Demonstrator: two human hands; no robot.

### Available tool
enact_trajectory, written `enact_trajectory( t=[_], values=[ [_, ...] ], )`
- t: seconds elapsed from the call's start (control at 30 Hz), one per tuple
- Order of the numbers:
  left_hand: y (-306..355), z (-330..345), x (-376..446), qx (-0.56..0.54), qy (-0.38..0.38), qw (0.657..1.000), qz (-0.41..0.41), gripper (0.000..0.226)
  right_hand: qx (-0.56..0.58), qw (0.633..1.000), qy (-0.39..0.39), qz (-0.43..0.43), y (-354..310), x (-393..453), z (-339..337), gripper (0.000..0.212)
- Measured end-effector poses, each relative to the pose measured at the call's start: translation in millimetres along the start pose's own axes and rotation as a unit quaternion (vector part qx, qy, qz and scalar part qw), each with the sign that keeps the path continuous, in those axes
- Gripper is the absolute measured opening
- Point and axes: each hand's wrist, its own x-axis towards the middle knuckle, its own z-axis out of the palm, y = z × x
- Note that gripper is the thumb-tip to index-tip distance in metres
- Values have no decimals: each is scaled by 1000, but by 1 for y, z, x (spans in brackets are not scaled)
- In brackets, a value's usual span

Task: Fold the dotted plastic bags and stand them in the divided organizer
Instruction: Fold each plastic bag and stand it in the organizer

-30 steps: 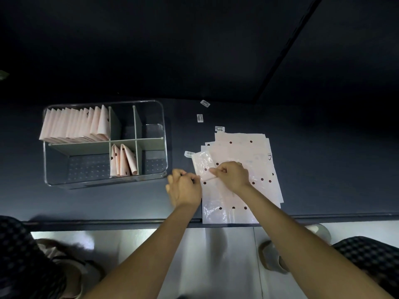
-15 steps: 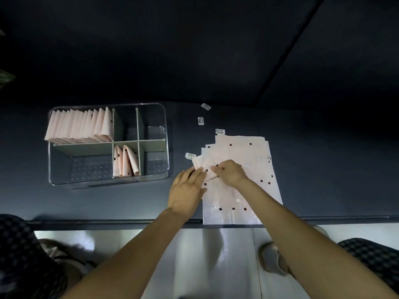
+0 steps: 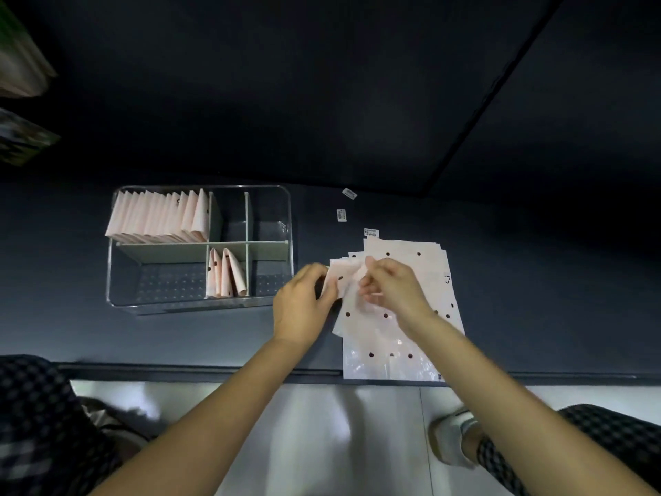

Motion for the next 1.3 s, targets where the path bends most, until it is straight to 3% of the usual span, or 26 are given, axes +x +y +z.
enact_trajectory(
  t=[0.1,0.23,0.3,0.4,0.63,0.7,0.8,0.9,0.97,1.03,1.13,1.3],
  values=[
    [1,-13,0,-42,-19,999,-15,7,-104,990,-25,-92,7,-27,38,13],
    [-5,-33,-4,-65,-34,997,-2,34,-232,960,6,-158,-2,-38,68,28],
    [-13,-43,-5,-73,-61,995,15,35,-237,958,8,-163,-7,-38,77,40],
    [-22,-54,-8,-134,-100,986,-4,16,-232,957,-1,-175,-11,-35,89,40],
    [-34,-69,-4,-231,-45,967,-100,11,-258,946,-9,-198,-22,-12,110,37],
    [-39,-76,2,-228,-49,963,-133,15,-243,950,-13,-195,-23,-6,117,30],
    [-46,-89,13,-235,-25,959,-153,22,-93,987,-31,-125,-18,-7,130,12],
    [-55,-99,21,-249,-12,956,-154,22,-41,996,-56,-50,-2,-10,146,20],
    [-66,-100,22,-179,-18,974,-139,19,-68,996,-41,-52,3,-8,152,29],
    [-79,-100,20,-24,-21,994,-102,24,-126,988,-9,-85,0,-4,151,30],
    [-97,-103,13,182,-51,981,-36,32,-253,956,29,-147,-8,3,146,28],
    [-112,-103,6,244,-68,967,-13,25,-393,893,10,-220,-17,8,147,25]
  ],
)
